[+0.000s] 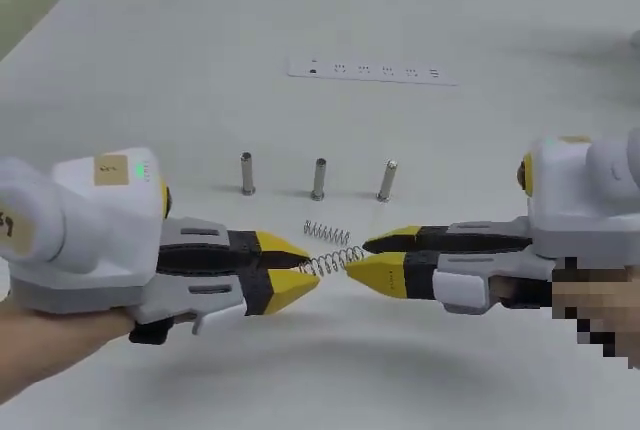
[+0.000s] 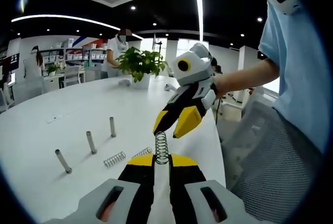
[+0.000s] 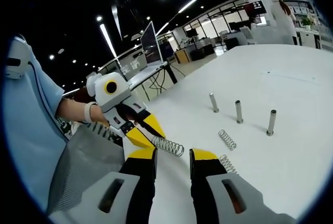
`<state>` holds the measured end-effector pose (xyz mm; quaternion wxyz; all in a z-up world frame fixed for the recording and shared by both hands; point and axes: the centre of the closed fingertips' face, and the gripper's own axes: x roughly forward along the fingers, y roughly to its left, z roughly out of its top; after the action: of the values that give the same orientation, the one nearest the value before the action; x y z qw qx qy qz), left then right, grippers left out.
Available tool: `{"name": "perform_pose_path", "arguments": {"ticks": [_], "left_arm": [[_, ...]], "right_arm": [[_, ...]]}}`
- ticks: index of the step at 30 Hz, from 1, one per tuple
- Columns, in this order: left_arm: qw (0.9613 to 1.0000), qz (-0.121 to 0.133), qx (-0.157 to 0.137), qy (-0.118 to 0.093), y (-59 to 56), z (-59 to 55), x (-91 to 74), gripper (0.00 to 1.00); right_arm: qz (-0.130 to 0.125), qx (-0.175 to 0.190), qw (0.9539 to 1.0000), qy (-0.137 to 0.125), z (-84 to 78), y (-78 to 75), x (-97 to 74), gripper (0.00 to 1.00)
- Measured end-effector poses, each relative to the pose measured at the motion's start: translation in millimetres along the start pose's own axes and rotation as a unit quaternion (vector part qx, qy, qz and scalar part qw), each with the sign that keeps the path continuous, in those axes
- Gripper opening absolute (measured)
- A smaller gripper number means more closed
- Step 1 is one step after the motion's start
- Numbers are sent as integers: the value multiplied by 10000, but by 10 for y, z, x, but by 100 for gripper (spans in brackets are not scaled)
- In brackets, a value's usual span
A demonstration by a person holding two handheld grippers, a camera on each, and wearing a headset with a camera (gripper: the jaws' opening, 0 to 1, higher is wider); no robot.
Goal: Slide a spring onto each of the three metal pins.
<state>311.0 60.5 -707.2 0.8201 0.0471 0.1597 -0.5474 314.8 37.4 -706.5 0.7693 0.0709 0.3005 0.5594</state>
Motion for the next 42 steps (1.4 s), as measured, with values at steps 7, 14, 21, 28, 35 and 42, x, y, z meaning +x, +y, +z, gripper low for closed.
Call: {"name": "perform_pose_path", "arguments": {"ticks": [7, 14, 21, 28, 35, 42], "left_arm": [[10000, -11, 9, -14, -2, 2, -10, 2], [10000, -20, 13, -42, -7, 10, -9, 2], [10000, -34, 9, -24, -16, -9, 5, 2], [10000, -47, 28, 21, -20, -40, 8, 2], [9999, -54, 75, 59, -21, -61, 4, 2], [10000, -45, 79, 20, -11, -43, 3, 2]], "right_arm": [[73, 185, 9998, -70, -11, 13, 18, 20], [113, 279, 9995, -62, -40, 12, 40, 20], [159, 329, 9993, -72, -47, 25, 62, 17], [163, 348, 9992, -85, -42, 19, 57, 15], [183, 393, 9990, -124, -26, 16, 48, 14], [182, 496, 9985, -159, -35, -10, 63, 14]]}}
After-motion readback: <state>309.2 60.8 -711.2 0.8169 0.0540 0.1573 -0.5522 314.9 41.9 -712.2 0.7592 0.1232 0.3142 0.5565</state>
